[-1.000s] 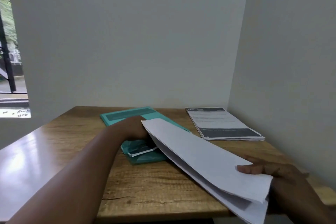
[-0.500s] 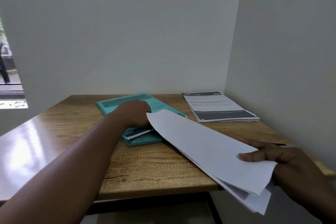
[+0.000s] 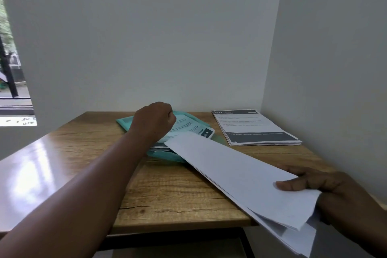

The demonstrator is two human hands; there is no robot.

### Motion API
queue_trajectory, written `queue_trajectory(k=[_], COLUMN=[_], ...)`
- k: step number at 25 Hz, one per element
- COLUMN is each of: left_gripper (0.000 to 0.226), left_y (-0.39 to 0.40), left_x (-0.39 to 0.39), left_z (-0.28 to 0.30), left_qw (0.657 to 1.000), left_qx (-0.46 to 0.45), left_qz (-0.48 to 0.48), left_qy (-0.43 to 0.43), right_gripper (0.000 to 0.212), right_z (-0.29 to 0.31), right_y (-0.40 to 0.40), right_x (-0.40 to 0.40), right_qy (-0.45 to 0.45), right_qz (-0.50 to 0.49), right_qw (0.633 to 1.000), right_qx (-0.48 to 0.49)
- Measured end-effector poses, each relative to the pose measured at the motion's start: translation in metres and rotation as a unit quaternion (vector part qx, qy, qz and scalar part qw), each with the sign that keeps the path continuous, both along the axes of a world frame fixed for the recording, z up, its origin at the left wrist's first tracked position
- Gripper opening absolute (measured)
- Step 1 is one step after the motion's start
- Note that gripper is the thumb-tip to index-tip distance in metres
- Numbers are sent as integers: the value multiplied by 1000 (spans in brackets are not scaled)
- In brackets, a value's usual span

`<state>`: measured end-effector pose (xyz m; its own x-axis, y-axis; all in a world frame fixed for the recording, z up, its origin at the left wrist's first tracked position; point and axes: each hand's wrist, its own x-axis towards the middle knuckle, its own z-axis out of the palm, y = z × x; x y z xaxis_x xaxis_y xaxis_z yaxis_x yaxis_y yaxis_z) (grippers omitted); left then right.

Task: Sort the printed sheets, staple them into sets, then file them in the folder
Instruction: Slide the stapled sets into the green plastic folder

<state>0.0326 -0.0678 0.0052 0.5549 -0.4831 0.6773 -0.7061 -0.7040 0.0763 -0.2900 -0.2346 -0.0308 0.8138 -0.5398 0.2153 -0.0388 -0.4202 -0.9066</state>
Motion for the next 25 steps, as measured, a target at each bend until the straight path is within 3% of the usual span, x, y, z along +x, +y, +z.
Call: queue_trajectory(k=[5, 8, 11, 13, 14, 16, 17, 18, 25], left_gripper=[28, 29, 28, 27, 27, 26, 25, 24, 20], left_y=[-5, -8, -12, -13, -12, -12, -11, -11, -11], left_x=[-9, -15, -22, -26, -28, -29, -28, -27, -30], left_z=[0, 0, 0, 2, 2, 3, 3, 3, 1], left_qw=[1000, 1000, 999, 998, 998, 997, 997, 997, 995], left_qx=[-8, 3, -15, -34, -40, -45, -49, -57, -59], left_qz=[-14, -28, -35, -35, -37, -42, -44, -45, -80], left_qy=[-6, -4, -25, -38, -40, -37, -34, -32, -26], right_gripper=[34, 13, 18, 21, 18, 18, 26, 31, 33], right_z=[12, 10, 5, 2, 1, -1, -3, -3, -3], right_y=[18, 33, 45, 52, 54, 56, 57, 57, 47], right_x=[27, 54, 82, 93, 93, 93, 93, 93, 98], right_qy=[-11, -14, -16, -12, 1, 30, 34, 33, 7], right_qz=[-16, -23, -18, -25, -51, -126, -150, -162, -131], right_qw=[997, 985, 981, 995, 999, 946, 914, 905, 981], right_qx=[77, 172, 190, 100, -13, -297, -376, -392, -140])
